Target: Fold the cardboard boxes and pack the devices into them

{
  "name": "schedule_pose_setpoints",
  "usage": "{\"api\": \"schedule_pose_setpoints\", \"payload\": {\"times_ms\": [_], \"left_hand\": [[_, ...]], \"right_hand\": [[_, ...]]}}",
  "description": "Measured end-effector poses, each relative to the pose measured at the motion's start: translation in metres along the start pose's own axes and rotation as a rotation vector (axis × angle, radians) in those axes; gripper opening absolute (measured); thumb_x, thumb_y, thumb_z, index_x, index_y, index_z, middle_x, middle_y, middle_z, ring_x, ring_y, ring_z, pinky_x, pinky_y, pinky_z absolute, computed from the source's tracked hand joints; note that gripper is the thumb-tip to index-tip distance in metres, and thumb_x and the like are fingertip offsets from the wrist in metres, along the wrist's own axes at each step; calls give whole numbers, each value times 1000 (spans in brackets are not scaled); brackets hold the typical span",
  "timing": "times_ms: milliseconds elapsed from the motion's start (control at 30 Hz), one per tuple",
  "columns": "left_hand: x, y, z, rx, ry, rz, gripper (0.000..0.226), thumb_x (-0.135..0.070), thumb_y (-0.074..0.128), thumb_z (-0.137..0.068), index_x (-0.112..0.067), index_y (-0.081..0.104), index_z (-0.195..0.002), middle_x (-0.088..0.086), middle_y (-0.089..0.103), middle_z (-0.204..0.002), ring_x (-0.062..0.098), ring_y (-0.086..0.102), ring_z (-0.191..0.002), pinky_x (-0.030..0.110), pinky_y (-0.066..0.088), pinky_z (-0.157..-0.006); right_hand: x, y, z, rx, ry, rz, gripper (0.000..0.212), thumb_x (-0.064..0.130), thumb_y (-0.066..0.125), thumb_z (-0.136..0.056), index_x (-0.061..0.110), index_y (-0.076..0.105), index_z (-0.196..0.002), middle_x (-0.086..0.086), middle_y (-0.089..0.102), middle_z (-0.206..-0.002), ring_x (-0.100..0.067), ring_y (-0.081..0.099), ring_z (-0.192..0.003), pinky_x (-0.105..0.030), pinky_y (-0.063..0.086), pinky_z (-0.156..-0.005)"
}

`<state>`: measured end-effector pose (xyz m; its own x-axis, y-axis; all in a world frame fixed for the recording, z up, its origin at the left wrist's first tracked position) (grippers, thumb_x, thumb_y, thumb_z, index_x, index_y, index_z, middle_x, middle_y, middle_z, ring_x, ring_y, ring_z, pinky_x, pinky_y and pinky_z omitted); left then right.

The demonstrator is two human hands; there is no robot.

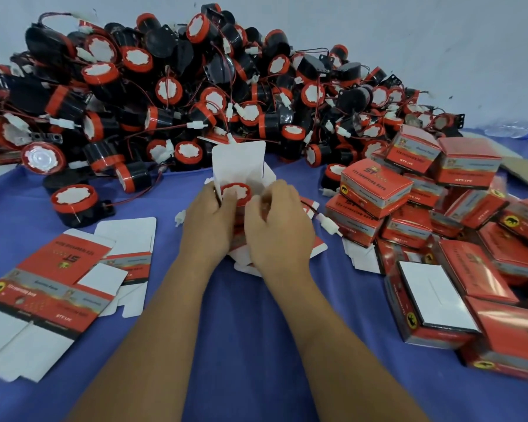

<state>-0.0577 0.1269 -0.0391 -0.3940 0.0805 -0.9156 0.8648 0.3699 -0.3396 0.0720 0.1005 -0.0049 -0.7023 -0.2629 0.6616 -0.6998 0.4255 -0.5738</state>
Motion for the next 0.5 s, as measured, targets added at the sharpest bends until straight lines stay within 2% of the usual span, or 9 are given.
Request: {"api": "schedule_pose_setpoints", "payload": {"times_ms": [67,100,167,233,300,333,367,433,500], "left_hand": [[1,-2,0,-51,13,-8,33,-37,33,-107,-23,57,-124,-10,56,-112,17,55,-111,32,41,-91],[1,-5,1,-83,7,-1,37,-36,30,-108,-22,55,-131,-10,52,-115,14,52,-113,30,39,-95],[1,-11,2,-160,-36,31,42,-36,26,-109,-20,51,-139,-10,48,-118,10,46,-112,27,35,-95],[5,-16,3,-207,-102,91,42,-37,25,-109,-19,52,-135,-7,53,-121,13,50,-111,29,37,-92],[6,-18,2,-199,-154,159,38,-39,29,-106,-22,56,-127,-1,61,-123,17,56,-110,35,46,-93],[6,-17,1,-181,-165,186,33,-40,36,-103,-25,58,-123,-1,63,-122,18,59,-110,39,49,-94],[5,-16,1,-159,-163,193,26,-42,45,-99,-29,58,-118,-3,63,-120,18,60,-110,41,51,-94],[4,-12,1,-110,-148,116,24,-43,60,-91,-35,52,-112,-8,61,-115,19,59,-111,39,51,-92],[0,-8,0,-62,-120,21,32,-44,66,-85,-34,50,-111,-8,61,-112,22,57,-113,44,49,-95]], "right_hand": [[-13,-4,-3,-11,201,-95,35,31,45,-94,19,42,-61,4,48,-60,-10,41,-54,-30,26,-51],[-16,-6,-4,5,240,-71,40,32,44,-94,19,40,-56,2,45,-55,-11,39,-51,-30,24,-50],[-15,-7,-5,43,185,88,44,35,41,-96,17,43,-55,0,47,-55,-14,44,-54,-32,33,-55],[-14,-10,-8,26,150,98,41,37,43,-97,17,51,-62,2,60,-68,-15,53,-69,-36,43,-73],[-14,-10,-9,17,211,-295,25,32,52,-97,19,61,-79,15,64,-75,0,53,-73,-30,43,-72],[-15,-10,-10,10,252,-535,11,26,55,-97,22,63,-91,20,58,-65,2,49,-64,-25,42,-65],[-15,-12,-11,-21,279,-713,9,19,56,-97,25,62,-99,19,52,-55,2,46,-55,-21,41,-57],[-15,-17,-13,-69,305,-879,16,9,58,-95,23,65,-94,15,48,-47,-1,43,-47,-18,38,-50],[-15,-19,-16,-34,328,-937,18,12,58,-95,18,69,-82,10,51,-51,-5,43,-50,-21,39,-54]]}}
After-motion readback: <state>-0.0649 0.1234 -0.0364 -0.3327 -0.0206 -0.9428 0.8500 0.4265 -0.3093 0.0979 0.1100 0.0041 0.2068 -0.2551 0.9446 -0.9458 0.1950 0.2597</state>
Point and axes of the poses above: each hand's wrist, its own z-axis away from the middle knuckle, its own y-axis out of the palm, x = y × z, the point moved 6 cm from there along -z, towards the middle knuckle
